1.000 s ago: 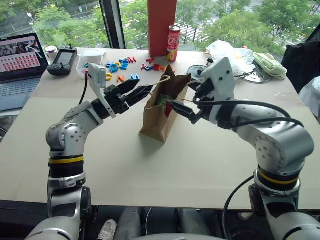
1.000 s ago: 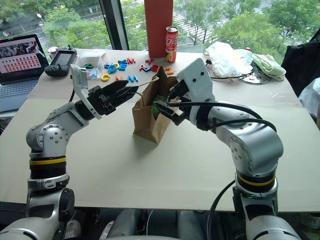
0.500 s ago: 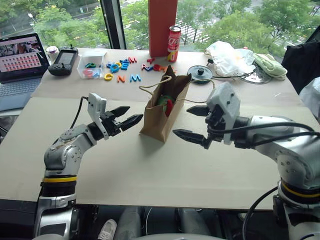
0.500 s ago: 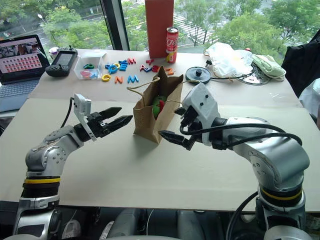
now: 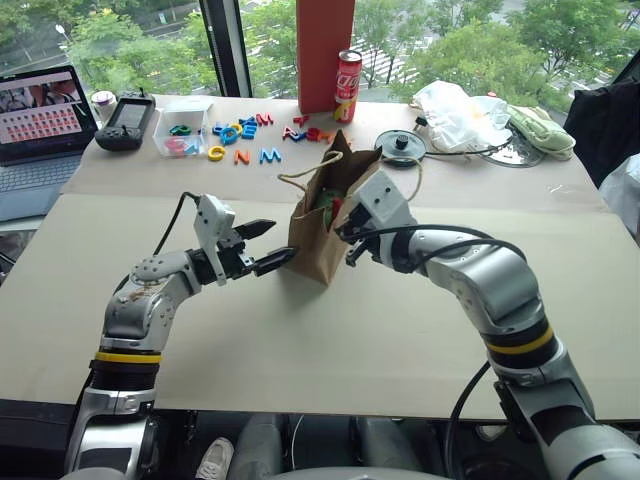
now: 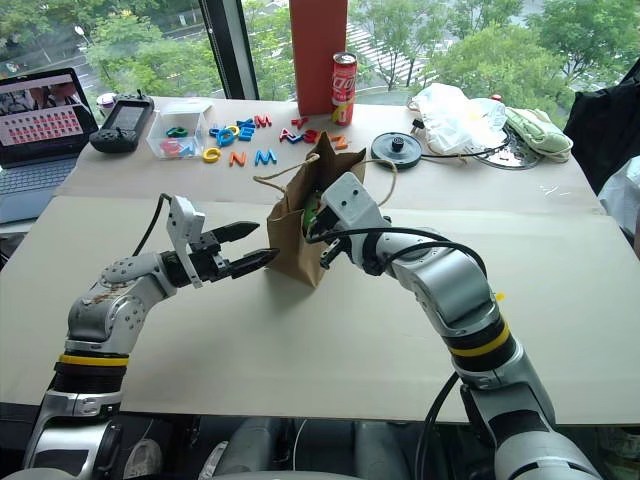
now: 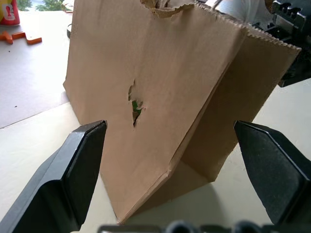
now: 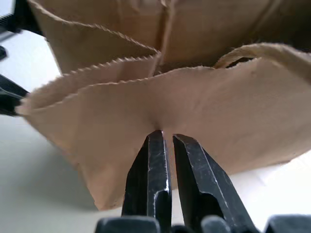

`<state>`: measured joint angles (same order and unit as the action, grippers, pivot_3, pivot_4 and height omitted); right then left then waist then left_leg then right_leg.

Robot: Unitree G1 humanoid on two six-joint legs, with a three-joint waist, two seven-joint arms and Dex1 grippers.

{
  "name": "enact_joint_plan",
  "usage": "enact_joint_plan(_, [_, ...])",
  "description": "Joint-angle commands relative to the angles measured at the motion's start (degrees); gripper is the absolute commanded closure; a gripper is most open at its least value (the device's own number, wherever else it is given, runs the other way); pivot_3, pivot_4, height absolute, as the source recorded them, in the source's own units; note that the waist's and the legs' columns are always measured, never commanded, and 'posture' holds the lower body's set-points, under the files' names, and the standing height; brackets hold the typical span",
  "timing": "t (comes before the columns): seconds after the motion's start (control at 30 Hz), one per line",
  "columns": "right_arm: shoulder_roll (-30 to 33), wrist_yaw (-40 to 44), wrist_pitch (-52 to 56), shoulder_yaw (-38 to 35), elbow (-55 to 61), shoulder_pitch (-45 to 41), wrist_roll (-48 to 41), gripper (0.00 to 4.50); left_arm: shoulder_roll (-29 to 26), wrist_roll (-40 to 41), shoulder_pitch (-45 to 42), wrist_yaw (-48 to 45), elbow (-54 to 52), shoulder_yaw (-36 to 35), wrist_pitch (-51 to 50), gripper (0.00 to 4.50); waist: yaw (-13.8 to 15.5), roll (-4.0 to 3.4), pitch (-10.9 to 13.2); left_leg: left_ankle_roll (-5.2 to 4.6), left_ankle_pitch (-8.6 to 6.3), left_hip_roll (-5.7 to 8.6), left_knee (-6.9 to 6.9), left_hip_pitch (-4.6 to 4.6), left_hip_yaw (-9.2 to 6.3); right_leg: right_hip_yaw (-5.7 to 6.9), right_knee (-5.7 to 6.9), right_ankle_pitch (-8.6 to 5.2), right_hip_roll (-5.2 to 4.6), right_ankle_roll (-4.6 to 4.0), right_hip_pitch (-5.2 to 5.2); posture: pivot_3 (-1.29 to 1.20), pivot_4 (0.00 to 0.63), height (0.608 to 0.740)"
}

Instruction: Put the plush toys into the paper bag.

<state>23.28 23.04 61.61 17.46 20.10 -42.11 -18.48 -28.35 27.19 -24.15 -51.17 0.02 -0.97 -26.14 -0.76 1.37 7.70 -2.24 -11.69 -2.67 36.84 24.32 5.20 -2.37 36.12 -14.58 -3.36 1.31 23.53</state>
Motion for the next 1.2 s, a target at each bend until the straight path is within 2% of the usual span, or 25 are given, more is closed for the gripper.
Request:
enact_joint_plan(0.03, [-1.8, -0.2, -0.1, 0.2, 1.9, -1.9, 0.6, 4.09, 0.8, -1.1, -1.5, 0.1, -0.3, 0.3, 2.3, 0.0, 0.1, 0.0, 0.0, 0.0, 0.0, 0.0, 0.0, 0.0, -0.01, 0.02, 0.0, 0.0, -0.01, 0.0, -0.02, 0.0, 0.15, 0.739])
enact_joint_plan(0.47, [-8.9, -3.1, -0.8, -0.2, -3.1, -4.0, 3.4, 4.09, 1.9, -5.2, -1.9, 1.1, 0.4, 2.7, 5.5, 0.0, 0.0, 0.0, 0.0, 0.0, 0.0, -0.02, 0.0, 0.0, 0.02, 0.02, 0.06, 0.01, 0.0, -0.01, 0.02, 0.0, 0.15, 0.739])
enact_joint_plan(0.93, [-9.8, -3.1, -0.1, -0.1, -2.7, -3.6, 4.4, 4.09, 6.4, -9.3, -4.5, 5.3, 7.0, 2.4, 10.6, 0.0, 0.0, 0.0, 0.0, 0.0, 0.0, -0.01, 0.0, 0.0, 0.02, 0.02, 0.07, 0.01, 0.0, -0.01, 0.02, 0.0, 0.15, 0.739])
enact_joint_plan(1.03, [-9.8, -3.1, 0.1, -0.1, -2.5, -3.6, 4.6, 4.13, 7.4, -9.5, -4.8, 6.2, 7.2, 2.1, 11.3, 0.71, 0.0, 0.0, 0.0, 0.0, 0.0, -0.02, 0.0, 0.0, 0.01, 0.02, 0.07, 0.01, 0.0, -0.01, 0.03, 0.0, 0.15, 0.739])
enact_joint_plan(1.2, [-9.8, -3.3, 0.5, -0.1, -2.2, -3.4, 4.6, 4.13, 8.3, -10.0, -4.3, 7.6, 7.8, 1.9, 13.6, 2.48, 0.0, 0.0, 0.0, 0.0, 0.0, -0.02, 0.0, 0.0, 0.01, 0.02, 0.08, 0.01, 0.0, -0.01, 0.03, 0.0, 0.15, 0.739])
